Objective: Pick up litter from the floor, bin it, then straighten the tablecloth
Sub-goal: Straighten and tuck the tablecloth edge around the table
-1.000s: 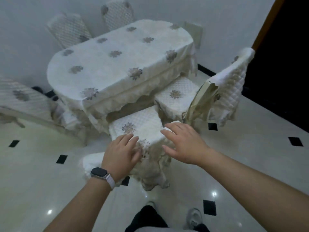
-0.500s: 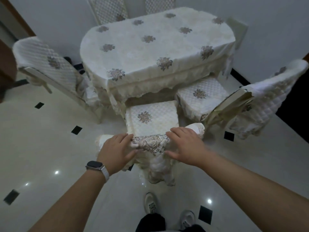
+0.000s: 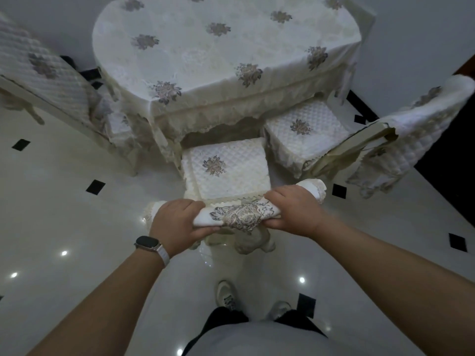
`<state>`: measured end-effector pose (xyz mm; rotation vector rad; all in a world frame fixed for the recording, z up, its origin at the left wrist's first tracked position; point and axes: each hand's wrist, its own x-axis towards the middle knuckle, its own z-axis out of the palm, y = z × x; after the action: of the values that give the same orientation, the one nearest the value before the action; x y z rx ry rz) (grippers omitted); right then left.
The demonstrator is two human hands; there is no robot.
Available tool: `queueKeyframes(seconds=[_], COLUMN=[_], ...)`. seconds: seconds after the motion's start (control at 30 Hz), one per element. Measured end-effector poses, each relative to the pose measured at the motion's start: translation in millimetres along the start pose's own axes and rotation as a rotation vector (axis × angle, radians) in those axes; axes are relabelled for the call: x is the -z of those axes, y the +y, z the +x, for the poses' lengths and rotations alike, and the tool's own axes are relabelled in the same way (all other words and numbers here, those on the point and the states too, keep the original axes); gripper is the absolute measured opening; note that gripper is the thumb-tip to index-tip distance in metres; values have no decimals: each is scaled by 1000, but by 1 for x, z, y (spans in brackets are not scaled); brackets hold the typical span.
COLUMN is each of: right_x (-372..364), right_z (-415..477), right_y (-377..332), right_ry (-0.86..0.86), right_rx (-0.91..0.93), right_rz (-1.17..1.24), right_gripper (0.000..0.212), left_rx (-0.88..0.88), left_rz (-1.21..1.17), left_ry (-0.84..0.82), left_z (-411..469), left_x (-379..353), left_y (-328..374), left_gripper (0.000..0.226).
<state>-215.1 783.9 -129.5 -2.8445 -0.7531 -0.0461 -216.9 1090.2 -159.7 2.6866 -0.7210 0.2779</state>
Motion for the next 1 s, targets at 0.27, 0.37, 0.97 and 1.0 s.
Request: queueKeyframes(seconds=[0.27,0.37,0.97,1.0], right_x=[-10,-11,37,40], right_z=[8,11,107,114], right_y=[6,10,99,106], right_ry=[131,136,262,268], right_rx=[77,106,137,144], right_rz=[21,33,62,64], right_gripper=[43,44,53,53], left_rx=[-56,-60,35,43], left_rz=[-55,-66,-19,-25], left_ry=[96,110,223,226], left_z=[7,9,122,130], left_x=[3,4,11,11], left_y=[-5,-5,-22,-22], left_gripper=[67,69,64,64])
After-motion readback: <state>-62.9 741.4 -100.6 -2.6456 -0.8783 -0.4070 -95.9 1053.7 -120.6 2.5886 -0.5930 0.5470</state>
